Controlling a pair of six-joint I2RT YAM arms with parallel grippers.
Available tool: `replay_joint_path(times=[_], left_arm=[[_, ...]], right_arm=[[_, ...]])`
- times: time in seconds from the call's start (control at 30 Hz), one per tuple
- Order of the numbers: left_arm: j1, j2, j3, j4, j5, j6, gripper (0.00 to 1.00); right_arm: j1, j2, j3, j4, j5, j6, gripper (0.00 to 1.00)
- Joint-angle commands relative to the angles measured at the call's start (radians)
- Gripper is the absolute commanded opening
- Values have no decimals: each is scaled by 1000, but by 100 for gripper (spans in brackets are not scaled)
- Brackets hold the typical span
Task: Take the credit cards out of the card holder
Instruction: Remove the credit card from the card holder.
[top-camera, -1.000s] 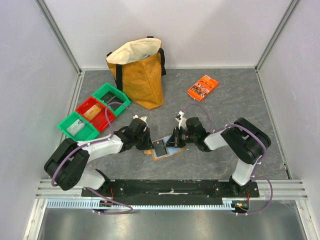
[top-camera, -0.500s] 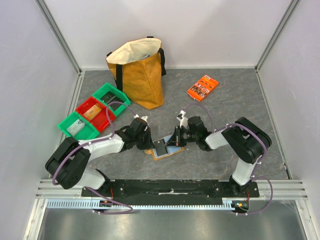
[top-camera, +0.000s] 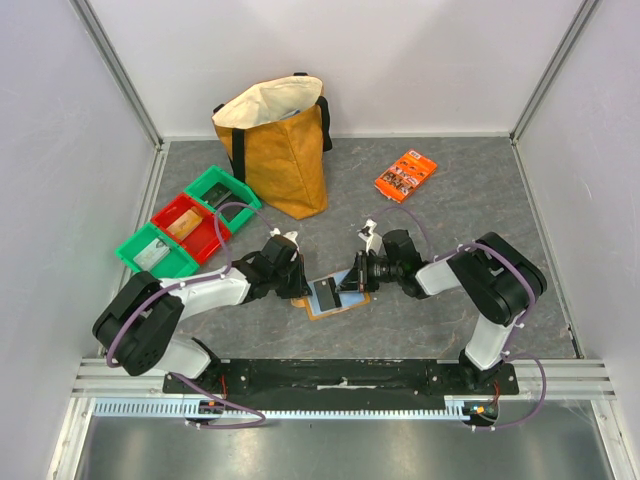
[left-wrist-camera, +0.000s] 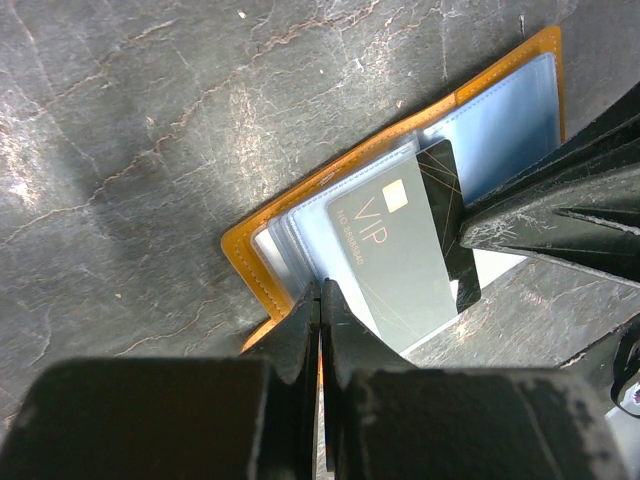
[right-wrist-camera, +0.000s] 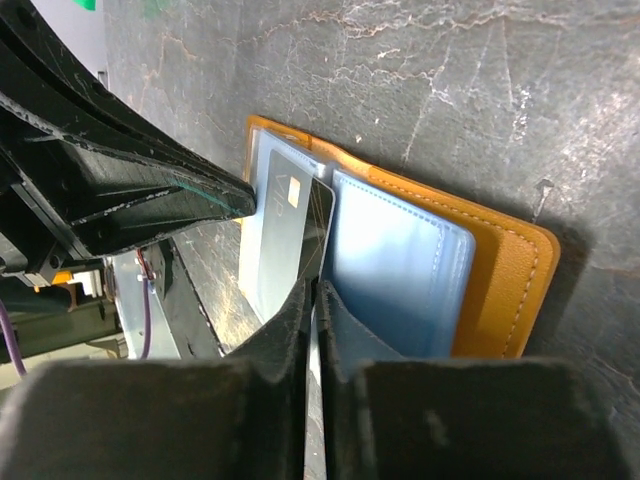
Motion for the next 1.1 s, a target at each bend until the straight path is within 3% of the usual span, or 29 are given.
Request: replay_joint_path(times=[0.0, 0.13, 0.5, 0.7, 1.07], left_arm=[[-7, 25, -21, -80, -54, 26, 2], [-8, 26, -23, -69, -40, 23, 2], [-8, 34, -35, -46, -25, 12, 2], [-7, 31, -46, -43, -31, 9, 2], [-5, 20, -55, -45, -43, 8, 2]], right_arm=[[-1, -13, 28, 19, -44, -2, 18], [1, 5, 42, 34, -40, 10, 23], [19, 83, 67, 57, -29, 12, 23], [11, 60, 62, 8, -6, -28, 0], [-114, -36, 22, -127, -37, -120, 0]])
